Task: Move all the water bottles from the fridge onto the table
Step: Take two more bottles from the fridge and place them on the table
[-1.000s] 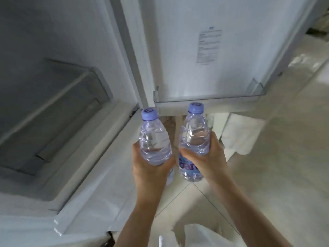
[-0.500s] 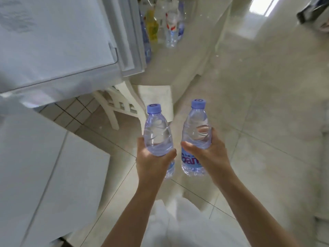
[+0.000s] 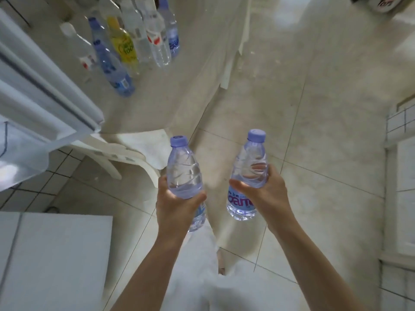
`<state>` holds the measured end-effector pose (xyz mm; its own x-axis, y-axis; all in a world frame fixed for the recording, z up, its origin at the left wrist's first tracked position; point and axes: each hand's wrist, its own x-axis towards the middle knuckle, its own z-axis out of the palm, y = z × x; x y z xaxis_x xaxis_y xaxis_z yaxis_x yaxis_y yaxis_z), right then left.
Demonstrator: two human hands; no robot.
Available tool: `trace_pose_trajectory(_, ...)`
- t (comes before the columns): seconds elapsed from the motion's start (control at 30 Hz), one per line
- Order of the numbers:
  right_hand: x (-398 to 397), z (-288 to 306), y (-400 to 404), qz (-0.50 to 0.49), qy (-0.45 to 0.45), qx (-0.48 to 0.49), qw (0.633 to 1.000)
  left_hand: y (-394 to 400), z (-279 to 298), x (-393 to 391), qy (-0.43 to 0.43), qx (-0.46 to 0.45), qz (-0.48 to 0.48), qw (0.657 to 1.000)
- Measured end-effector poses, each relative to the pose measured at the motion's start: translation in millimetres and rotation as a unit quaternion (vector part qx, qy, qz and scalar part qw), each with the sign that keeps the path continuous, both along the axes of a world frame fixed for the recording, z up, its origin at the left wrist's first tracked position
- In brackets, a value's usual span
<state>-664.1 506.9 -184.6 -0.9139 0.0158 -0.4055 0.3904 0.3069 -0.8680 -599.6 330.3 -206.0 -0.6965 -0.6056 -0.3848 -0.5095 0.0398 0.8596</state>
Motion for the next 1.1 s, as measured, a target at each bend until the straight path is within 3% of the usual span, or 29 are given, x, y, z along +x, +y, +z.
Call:
trace_pose_trajectory(0.43, -210, 7, -69, 0.061, 0.043, 0.023, 0.997, -56, 10, -199, -0.004, -0.036, 0.024, 0.999)
trace_pose_trajectory(0.73, -341, 4, -102, 0.159, 0.048, 0.025, 0.986, -74, -4, -307, 0.001, -0.032, 0.129, 0.991)
trace_pose_trajectory(1.1, -470, -2, -164, 0.404, 0.073, 0.058, 0.910, -66, -13, -376, -0.012, -0.007, 0.345, 0.939)
